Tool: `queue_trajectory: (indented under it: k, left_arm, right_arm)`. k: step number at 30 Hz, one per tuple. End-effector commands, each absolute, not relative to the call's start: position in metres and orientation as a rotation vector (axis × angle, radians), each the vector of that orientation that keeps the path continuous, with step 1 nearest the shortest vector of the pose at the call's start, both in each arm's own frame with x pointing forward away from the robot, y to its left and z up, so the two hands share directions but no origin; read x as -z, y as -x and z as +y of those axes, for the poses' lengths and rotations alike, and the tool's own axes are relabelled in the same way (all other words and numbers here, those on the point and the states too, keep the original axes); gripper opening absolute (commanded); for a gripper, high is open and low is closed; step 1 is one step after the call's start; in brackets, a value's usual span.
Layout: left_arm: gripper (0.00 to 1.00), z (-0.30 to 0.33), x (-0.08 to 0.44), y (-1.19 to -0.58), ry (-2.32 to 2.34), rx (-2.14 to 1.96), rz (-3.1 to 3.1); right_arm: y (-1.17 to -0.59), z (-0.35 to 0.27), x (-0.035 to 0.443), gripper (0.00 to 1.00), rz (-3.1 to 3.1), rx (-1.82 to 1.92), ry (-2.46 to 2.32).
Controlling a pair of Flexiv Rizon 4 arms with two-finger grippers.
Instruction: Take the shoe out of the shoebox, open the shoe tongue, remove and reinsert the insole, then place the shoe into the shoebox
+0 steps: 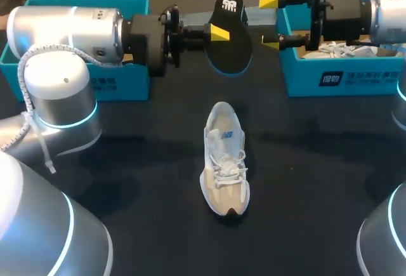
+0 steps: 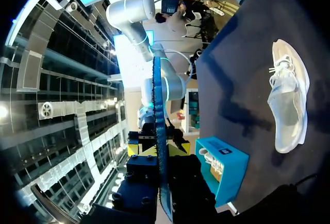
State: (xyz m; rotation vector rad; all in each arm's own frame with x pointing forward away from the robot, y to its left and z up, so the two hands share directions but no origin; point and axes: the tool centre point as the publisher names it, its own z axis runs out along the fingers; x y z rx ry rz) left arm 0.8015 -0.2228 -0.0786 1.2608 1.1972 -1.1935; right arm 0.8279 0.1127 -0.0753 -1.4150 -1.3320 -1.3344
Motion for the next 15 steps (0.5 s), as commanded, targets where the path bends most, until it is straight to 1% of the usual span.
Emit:
queue_trajectory:
  k: [1,4,8,15]
  left_arm:
    - [0.00,-0.223,0.078,-0.800,-1.261,1.189,1.199]
    - [0.00,-0.223,0.078,-0.800,-1.261,1.189,1.199]
    - [0.00,-0.223,0.078,-0.800,-1.261,1.189,1.199]
    - [0.00,-0.223,0.078,-0.800,-1.261,1.189,1.199]
  right_arm:
    - [-0.827,0.114,0.075,1.00,-1.331,1.334,1.420]
    - [-0.827,0.114,0.075,1.00,-1.331,1.334,1.420]
    - [-0.810,0.097,0.091,1.00,-1.308,1.275,1.381]
    - [-0.793,0.063,0.092,1.00,-1.320,1.230,1.396]
